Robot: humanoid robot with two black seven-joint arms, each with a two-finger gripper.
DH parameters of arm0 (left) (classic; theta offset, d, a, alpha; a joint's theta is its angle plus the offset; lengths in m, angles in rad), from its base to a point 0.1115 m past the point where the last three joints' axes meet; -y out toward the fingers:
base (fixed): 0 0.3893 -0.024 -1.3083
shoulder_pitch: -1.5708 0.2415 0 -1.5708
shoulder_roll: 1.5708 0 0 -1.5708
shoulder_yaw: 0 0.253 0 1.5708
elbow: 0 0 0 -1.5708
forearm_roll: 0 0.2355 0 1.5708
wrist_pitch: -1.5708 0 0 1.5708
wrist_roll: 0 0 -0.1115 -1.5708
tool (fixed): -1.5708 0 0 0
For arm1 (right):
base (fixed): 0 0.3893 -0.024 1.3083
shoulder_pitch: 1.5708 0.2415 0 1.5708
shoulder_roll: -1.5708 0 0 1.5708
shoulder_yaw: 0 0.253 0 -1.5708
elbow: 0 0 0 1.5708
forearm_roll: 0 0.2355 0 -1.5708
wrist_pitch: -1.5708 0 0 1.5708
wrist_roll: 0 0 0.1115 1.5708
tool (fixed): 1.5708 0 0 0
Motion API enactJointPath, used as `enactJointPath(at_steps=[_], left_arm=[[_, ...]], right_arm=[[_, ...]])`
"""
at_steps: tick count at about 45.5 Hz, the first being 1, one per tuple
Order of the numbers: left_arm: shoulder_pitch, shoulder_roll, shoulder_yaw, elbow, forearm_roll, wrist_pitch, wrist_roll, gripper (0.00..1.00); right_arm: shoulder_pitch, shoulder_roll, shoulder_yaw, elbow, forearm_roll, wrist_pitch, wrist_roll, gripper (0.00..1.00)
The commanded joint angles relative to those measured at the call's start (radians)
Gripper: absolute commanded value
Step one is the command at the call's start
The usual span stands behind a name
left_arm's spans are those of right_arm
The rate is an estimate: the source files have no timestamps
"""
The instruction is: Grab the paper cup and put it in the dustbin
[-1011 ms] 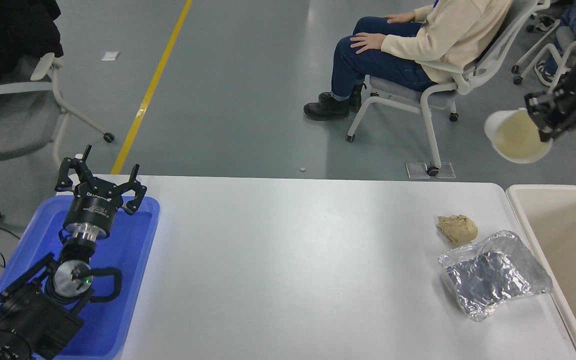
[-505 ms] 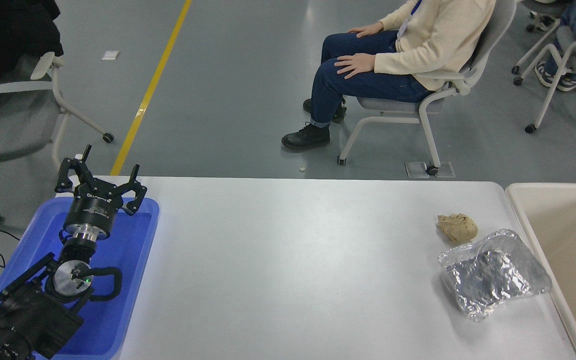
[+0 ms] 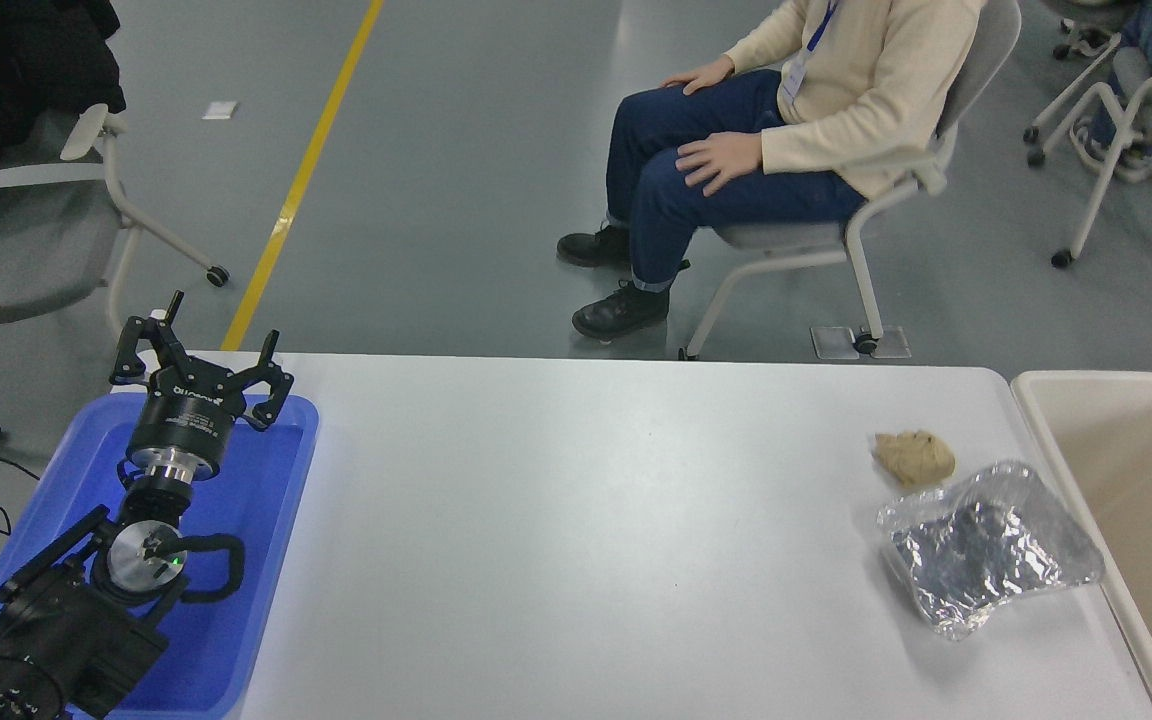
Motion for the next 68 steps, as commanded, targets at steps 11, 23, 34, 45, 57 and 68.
enactJointPath(at_steps=[11,23,34,45,57,68], left_arm=[[0.0,0.0,0.0,0.0,0.001,-0.001,0.0,1.0],[0.0,0.0,0.0,0.0,0.001,-0.001,0.0,1.0],[0.0,0.0,-0.001,0.0,0.001,-0.001,0.0,1.0],[0.0,0.0,-0.001,0.0,0.001,-0.001,0.0,1.0],[0.0,0.0,-0.001,0.0,-0.001,-0.002,0.0,1.0],[-0.001,0.0,-0.001,0.0,-0.001,-0.002,0.0,1.0]], right_arm=[[-0.454,0.161,0.368,-0.4,0.013,-0.129,-0.056,0.0],[-0.495,0.214,0.382,-0.488,0.018,-0.155,-0.07,0.53],[-0.5,0.226,0.448,-0.482,0.018,-0.264,-0.07,0.94],[-0.497,0.226,0.488,-0.48,0.018,-0.267,-0.07,0.98],[-0.422,0.191,0.479,-0.33,0.004,-0.264,-0.068,0.99],[-0.232,0.06,0.389,0.014,-0.002,-0.254,-0.07,1.0]])
